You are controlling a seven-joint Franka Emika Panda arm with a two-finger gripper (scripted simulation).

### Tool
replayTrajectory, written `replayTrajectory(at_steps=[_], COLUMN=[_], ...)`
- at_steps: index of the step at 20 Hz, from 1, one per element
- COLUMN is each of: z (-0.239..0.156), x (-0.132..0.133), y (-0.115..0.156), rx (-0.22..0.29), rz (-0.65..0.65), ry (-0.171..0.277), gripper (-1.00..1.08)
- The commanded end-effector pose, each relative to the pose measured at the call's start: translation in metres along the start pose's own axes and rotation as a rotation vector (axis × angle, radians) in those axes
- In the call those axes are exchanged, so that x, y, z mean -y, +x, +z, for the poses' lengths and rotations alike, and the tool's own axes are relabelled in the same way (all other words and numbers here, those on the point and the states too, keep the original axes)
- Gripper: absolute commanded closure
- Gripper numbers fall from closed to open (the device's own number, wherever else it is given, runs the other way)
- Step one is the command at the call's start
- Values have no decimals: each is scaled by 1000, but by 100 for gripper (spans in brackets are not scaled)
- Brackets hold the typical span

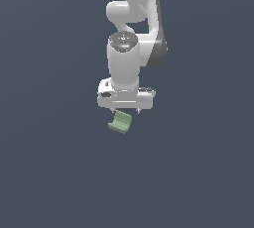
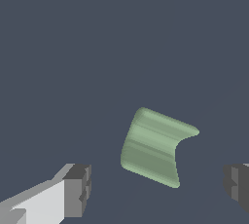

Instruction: Pick up the object and move it to a goal position.

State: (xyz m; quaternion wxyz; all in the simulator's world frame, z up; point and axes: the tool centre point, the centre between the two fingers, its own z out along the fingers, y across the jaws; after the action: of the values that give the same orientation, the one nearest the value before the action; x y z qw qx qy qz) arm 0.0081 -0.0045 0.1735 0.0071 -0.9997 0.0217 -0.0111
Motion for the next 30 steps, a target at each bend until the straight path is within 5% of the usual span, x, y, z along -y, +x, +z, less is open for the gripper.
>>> replayTrajectory(at_steps=[1,16,30], z=[0,-5,18], x=[0,3,5], y=[0,6,24], rx=[0,4,113], rz=[0,-40,-273], ry=[0,8,36], gripper=[-20,-20,-20])
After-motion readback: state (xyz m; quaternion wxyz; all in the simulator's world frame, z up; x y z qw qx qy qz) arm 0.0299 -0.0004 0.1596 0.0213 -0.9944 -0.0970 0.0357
